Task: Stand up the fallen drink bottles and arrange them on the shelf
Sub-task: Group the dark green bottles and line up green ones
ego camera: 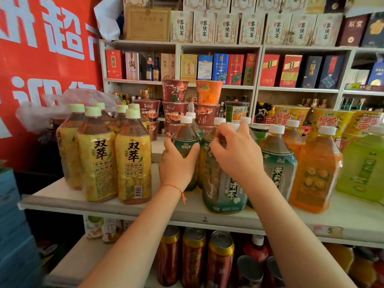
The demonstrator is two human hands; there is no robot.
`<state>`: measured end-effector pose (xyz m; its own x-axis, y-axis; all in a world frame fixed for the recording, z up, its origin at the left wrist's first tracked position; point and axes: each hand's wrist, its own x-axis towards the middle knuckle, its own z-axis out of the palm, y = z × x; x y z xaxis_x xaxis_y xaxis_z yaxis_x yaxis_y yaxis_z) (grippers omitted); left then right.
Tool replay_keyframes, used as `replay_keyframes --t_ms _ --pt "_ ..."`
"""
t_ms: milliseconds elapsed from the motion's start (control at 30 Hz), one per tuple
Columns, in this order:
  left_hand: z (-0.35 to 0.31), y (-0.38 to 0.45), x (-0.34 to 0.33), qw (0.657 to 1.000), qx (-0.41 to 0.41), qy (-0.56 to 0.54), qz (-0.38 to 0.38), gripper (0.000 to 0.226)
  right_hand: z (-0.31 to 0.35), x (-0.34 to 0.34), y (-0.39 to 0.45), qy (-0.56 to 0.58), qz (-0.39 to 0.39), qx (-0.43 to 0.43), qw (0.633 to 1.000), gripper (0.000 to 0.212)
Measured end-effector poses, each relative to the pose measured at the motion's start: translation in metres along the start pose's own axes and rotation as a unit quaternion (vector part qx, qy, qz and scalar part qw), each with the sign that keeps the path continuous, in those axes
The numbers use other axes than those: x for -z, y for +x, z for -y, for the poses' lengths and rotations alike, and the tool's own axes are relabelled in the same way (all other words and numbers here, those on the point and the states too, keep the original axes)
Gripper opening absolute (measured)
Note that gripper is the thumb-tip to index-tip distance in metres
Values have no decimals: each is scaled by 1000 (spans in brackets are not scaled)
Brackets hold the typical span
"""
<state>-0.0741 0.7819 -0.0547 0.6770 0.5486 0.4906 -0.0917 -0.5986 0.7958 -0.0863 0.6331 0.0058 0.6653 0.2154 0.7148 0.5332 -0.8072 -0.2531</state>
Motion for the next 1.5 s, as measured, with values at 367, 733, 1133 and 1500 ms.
replay_keyframes --t_ms 367,733,1133,1500 --pt "-14 4 -5 957 108 -262 55 37 4 -17 -4 5 -86 -7 996 20" --pt "-1 36 -17 876 215 -393 178 62 1 -16 -4 -7 -84 0 996 24" --pt "-13 23 -19 819 236 -468 232 55 8 -19 -1 32 -93 14 995 14" --pt "-43 -44 18 956 -166 -241 -18 30 -40 6 -16 68 -278 -102 953 44"
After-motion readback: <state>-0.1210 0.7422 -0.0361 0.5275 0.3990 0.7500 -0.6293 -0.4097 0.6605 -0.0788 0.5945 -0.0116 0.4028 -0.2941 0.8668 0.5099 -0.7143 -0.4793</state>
